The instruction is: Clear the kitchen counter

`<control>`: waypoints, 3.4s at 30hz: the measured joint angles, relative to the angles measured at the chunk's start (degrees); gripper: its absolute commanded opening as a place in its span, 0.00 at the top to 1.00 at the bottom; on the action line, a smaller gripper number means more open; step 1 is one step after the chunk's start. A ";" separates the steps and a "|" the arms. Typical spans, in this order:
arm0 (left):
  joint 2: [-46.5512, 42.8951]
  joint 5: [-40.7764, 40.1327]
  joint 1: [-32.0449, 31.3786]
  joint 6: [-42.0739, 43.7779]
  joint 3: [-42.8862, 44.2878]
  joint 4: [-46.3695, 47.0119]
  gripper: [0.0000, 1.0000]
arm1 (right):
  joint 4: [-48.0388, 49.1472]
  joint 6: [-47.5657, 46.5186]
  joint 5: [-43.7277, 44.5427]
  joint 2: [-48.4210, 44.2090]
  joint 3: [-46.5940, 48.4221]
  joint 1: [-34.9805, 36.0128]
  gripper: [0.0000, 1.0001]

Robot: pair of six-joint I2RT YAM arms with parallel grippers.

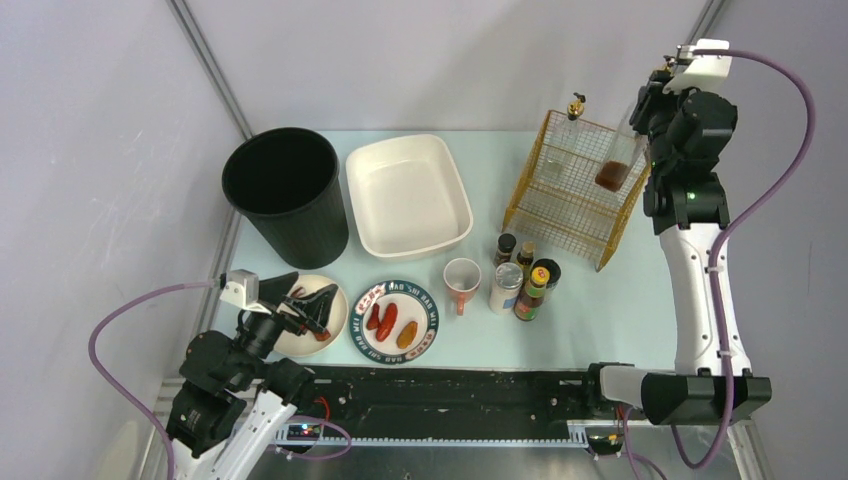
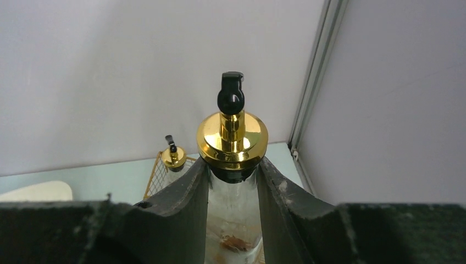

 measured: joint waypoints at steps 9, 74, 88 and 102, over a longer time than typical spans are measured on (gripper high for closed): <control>0.00 0.02 0.00 0.04 0.00 0.00 0.02 | 3.41 2.19 -4.79 5.20 0.20 -5.11 1.00; 0.02 0.39 0.00 0.07 -0.04 0.00 0.02 | 20.55 0.24 -15.39 19.08 -14.21 -7.13 1.00; 0.02 0.37 0.00 0.07 -0.04 0.02 0.02 | 19.93 2.12 -13.51 19.54 -14.27 -7.08 0.71; 0.00 0.37 0.00 0.09 -0.04 0.00 0.02 | 19.63 3.19 -10.71 20.33 -14.36 -5.44 0.39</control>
